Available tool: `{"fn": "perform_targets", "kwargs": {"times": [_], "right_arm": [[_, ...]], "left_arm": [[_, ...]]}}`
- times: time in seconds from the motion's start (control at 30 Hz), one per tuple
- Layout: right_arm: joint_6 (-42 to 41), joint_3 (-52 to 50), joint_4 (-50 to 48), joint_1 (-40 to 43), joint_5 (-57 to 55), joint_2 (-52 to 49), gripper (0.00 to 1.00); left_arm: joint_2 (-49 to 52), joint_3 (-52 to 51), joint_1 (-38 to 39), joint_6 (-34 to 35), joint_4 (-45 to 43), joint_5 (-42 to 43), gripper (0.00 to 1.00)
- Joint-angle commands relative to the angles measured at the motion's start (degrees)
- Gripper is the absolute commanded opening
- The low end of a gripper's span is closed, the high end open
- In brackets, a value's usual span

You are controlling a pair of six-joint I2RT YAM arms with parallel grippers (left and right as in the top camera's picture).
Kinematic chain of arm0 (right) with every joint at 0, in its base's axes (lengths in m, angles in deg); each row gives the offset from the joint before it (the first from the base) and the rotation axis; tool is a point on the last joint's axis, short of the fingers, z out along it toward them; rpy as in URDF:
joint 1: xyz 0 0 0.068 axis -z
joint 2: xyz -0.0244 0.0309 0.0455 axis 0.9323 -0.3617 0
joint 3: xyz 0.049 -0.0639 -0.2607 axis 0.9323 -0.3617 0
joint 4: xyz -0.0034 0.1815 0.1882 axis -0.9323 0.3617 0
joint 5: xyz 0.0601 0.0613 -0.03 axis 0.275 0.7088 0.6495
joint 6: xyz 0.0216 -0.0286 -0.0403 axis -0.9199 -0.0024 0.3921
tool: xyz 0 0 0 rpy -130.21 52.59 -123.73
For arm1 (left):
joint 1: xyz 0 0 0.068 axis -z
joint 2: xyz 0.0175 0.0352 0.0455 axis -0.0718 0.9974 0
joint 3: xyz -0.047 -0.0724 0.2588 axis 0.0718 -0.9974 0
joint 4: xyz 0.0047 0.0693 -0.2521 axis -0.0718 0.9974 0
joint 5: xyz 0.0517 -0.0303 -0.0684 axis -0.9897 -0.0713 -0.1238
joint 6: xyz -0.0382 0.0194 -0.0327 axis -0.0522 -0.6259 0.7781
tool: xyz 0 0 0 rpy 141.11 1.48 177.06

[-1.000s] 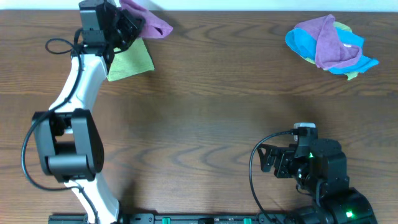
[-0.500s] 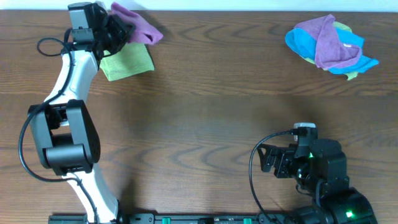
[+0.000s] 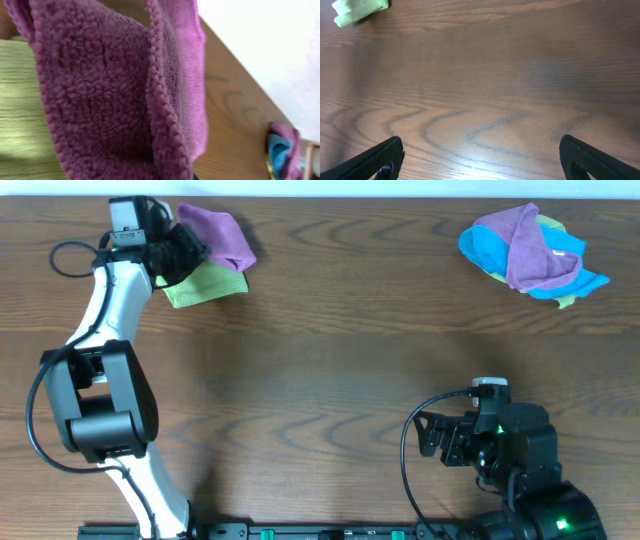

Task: Fold the cloth
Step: 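Carry the purple cloth with the left gripper onto the green cloth, then lower and flatten the purple cloth on top of the green cloth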

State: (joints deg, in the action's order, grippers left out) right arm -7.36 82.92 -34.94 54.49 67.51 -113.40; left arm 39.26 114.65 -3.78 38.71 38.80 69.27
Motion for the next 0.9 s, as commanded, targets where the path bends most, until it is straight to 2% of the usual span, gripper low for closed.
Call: {"fn": "perform_targets", "kwargs": {"times": [0.0,0.63,0.8,0.87], "right_arm": [[-0.8,-0.2,0.1,0.6,0.2,0.3,0.99],[-0.8,-0.2,0.1,0.6,0.3,0.3,0.99],[-0.8,-0.2,0.1,0.6,0.3,0.3,0.99],[-0.8,-0.2,0.1,0.6,0.3,0.3,0.99]], "left_arm": [[0.9,1.3,-1.5,-3.9,1.7,-3.0,0.06],[0.9,1.3,-2.6,-13.3,13.5,-8.2,0.05],[0.9,1.3,-2.6,-13.4,13.9,-9.1,0.18],[0.9,1.3,-2.6,-13.4,13.9,-9.1,0.27]]}}
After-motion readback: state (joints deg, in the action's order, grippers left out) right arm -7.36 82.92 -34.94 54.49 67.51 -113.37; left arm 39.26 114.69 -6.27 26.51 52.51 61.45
